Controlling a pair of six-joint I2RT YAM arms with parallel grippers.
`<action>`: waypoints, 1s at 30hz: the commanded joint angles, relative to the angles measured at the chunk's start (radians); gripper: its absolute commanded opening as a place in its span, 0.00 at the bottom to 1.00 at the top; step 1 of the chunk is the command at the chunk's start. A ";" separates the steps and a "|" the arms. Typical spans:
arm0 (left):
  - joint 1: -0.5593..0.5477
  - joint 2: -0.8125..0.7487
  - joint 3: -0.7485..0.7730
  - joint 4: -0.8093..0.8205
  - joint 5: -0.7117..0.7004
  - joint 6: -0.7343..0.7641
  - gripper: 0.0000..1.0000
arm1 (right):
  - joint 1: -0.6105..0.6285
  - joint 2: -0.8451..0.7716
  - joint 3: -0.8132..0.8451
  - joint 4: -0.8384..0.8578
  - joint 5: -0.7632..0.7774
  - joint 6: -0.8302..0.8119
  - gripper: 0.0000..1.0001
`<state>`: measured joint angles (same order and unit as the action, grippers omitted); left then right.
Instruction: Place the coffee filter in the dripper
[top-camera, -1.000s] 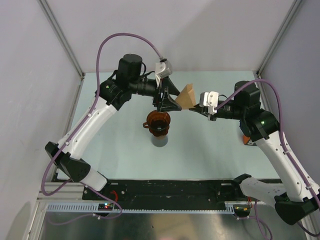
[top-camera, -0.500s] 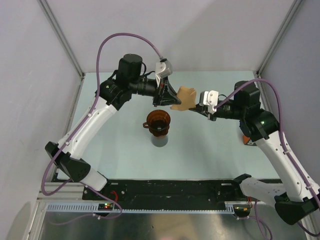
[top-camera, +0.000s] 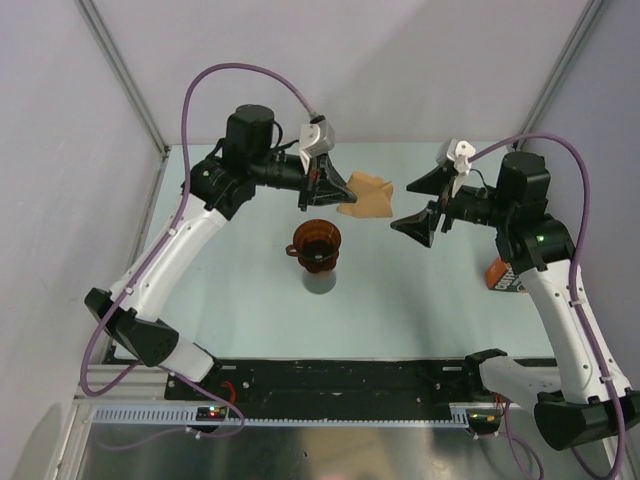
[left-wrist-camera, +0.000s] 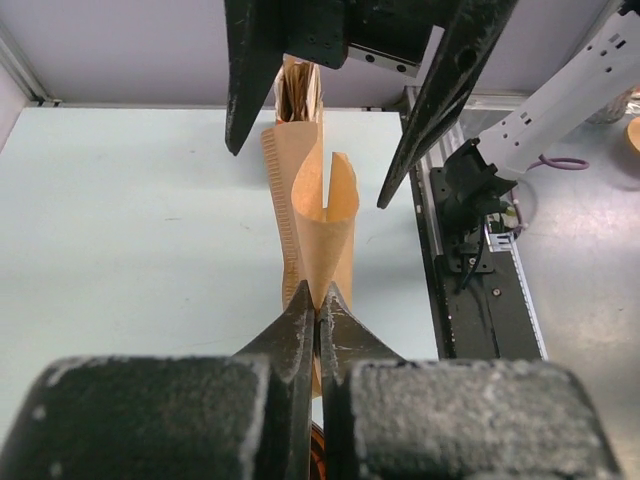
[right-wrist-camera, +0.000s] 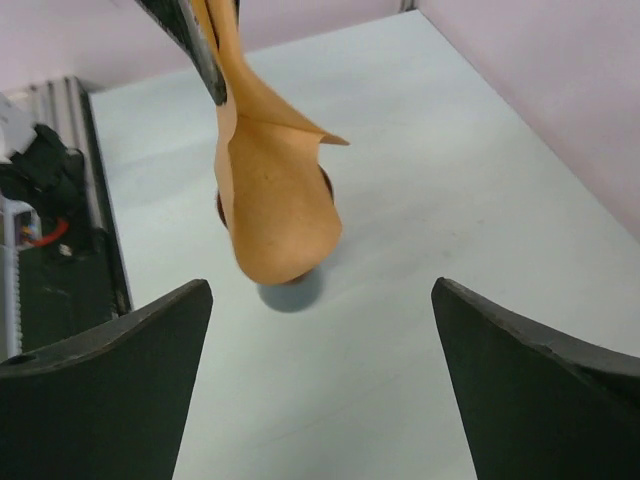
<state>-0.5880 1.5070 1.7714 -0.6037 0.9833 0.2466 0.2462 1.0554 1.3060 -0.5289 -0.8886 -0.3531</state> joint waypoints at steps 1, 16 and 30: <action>0.007 -0.022 0.059 0.045 0.078 0.024 0.00 | -0.024 -0.033 -0.023 0.173 -0.118 0.260 0.99; -0.003 -0.021 0.058 0.053 0.106 0.039 0.00 | 0.051 0.007 -0.101 0.639 -0.185 0.457 0.96; -0.006 0.001 0.093 0.053 0.022 -0.021 0.01 | 0.066 0.046 -0.067 0.564 -0.211 0.430 0.07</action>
<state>-0.5926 1.5070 1.8122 -0.5781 1.0557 0.2619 0.3183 1.1072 1.1904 0.0338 -1.0775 0.0792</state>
